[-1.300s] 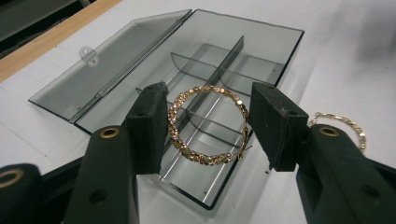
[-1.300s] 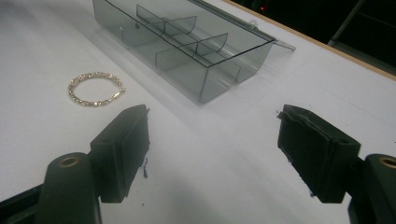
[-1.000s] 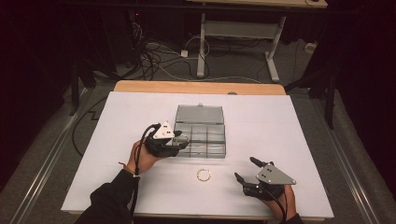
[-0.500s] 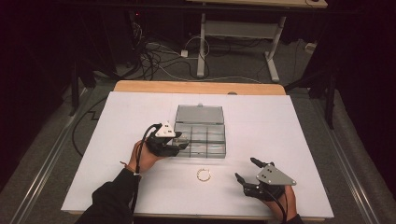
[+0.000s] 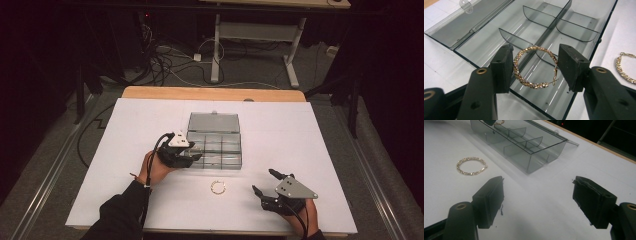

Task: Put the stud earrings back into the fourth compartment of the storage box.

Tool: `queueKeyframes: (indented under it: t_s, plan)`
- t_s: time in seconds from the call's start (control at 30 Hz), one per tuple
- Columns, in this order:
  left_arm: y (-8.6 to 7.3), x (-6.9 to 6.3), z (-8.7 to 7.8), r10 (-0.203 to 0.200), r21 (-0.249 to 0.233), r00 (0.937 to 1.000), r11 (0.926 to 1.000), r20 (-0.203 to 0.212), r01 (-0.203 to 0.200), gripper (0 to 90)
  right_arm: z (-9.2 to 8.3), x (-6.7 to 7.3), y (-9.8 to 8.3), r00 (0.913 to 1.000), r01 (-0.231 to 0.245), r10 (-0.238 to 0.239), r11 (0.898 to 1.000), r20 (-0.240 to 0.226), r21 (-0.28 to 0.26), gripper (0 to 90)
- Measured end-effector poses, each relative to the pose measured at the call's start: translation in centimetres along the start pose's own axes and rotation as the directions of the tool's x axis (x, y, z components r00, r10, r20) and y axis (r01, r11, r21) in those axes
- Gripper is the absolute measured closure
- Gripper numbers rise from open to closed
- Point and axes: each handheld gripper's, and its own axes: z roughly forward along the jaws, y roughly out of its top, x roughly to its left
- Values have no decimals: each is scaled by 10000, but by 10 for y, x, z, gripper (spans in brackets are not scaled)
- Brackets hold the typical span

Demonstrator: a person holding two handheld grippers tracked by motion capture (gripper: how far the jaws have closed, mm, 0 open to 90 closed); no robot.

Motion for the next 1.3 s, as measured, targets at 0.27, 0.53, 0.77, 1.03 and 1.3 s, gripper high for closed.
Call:
queueKeyframes:
  t_s: [0.27,0.53,0.77,1.03,1.3]
  plan:
    - [-1,1,-1,-120,-19,9995,9999,-294,119,401,-1,-1,0,9999,26,-26,10000,107,-31,251]
    - [-4,-8,-21,217,-623,9987,9978,-451,-245,331,-3,-1,1,10000,14,-13,10000,99,-98,251]
    - [-3,-22,-31,572,-891,9977,9942,-375,-604,263,-4,-3,2,9996,-115,122,9995,250,-280,262]
    - [-3,-39,-32,888,-687,9957,9935,-258,-904,187,-3,-3,1,9998,-107,110,9998,187,-190,260]
    - [1,-58,-26,1339,-566,9909,9895,100,-1331,172,-3,-3,2,9999,-81,84,9998,142,-201,259]
